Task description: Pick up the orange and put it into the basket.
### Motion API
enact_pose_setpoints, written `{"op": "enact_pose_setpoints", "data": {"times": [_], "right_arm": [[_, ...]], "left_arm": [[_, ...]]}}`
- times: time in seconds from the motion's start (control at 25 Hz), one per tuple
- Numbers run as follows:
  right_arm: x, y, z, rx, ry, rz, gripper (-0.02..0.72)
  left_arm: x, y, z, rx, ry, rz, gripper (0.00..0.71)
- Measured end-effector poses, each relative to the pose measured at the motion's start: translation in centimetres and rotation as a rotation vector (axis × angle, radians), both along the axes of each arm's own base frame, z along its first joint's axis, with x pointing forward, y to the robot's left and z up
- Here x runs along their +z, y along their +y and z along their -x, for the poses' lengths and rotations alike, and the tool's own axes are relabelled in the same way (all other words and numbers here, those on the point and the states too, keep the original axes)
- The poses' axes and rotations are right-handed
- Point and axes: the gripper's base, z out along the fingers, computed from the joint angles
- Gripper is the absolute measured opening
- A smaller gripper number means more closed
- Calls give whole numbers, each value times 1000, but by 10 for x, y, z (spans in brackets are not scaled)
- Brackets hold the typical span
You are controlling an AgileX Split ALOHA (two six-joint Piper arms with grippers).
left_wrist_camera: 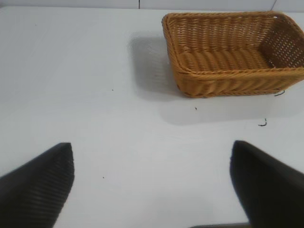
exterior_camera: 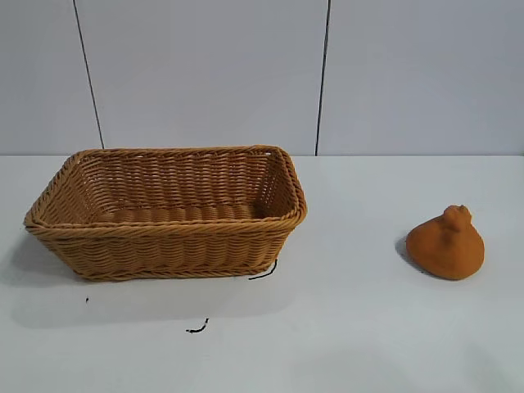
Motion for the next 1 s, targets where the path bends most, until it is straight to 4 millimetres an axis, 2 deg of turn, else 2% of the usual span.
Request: {"op": "enact_pose_setpoints", "data": {"times": [0.2, 0.32, 0.48, 0.6, 0.76, 0.92, 1.0], "right_arm": [[0, 0, 0, 0, 2, 0, 634], [9, 0, -5, -4, 56, -8, 624], [30, 0, -35, -27, 214, -45, 622], [45, 1, -69, -55, 332, -80, 622], [57, 1, -126, -75, 484, -91, 622], [56, 1, -190, -82, 609, -87, 621], [48, 2, -225, -86, 661, -88, 621]], "left_arm": [[0, 0, 0, 0, 0, 0, 639], [0, 0, 0, 0, 0, 0, 639], [0, 0, 0, 0, 0, 0, 639], [0, 0, 0, 0, 0, 0, 639], [0, 0, 0, -1, 1, 1, 639], [0, 0, 0, 0, 1, 0, 639], [0, 0, 0, 0, 1, 0, 639]]}}
